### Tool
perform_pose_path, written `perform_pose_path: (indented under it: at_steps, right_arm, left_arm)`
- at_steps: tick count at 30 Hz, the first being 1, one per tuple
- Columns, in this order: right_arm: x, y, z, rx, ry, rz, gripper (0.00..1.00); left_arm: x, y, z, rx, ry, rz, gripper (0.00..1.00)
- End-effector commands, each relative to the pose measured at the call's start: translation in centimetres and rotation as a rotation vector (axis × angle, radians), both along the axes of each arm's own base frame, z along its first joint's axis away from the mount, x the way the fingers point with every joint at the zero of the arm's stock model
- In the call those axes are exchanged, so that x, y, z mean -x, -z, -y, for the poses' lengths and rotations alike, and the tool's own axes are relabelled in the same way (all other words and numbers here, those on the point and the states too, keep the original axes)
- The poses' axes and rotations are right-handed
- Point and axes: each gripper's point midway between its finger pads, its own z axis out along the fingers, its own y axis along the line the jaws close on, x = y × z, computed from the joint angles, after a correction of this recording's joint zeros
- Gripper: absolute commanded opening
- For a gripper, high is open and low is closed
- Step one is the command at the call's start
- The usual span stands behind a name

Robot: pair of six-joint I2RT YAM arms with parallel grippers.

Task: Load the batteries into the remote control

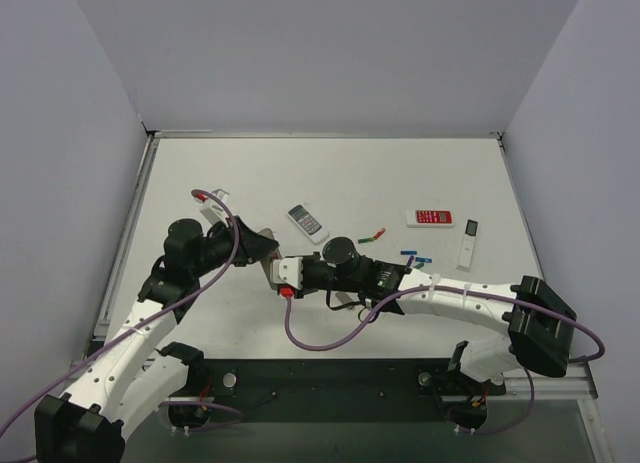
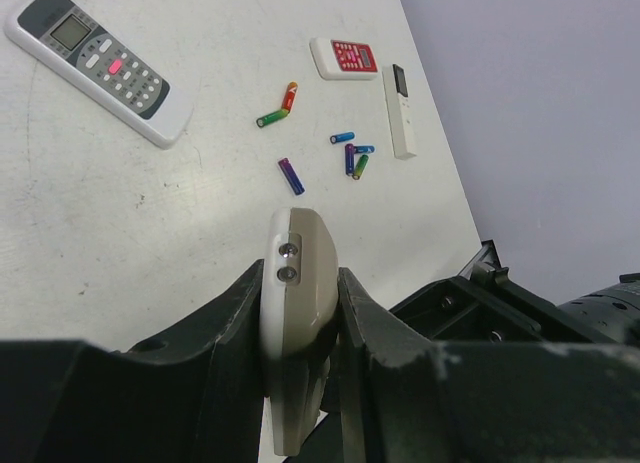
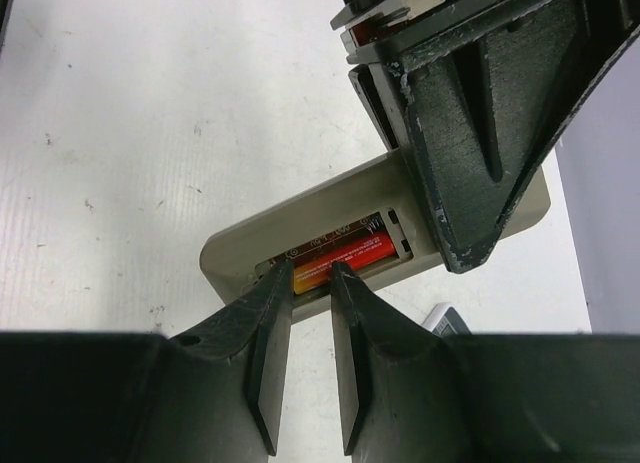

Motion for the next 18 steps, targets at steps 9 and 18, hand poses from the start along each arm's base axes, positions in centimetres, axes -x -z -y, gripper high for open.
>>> perform_pose_path:
  at_steps: [9, 18]
  right_arm:
    - [-0.6, 3.1, 3.4, 0.061, 0.22, -0.177, 0.41]
    - [-0.5, -0.5, 2.4, -0.121, 0.395, -0.454, 0.51]
  left_arm:
    - [1.5, -4.9, 1.0, 0.069, 0.091, 0.212, 0.0]
    - [1.6, -2.9, 0.9, 0.08, 0.088, 0.228, 0.0]
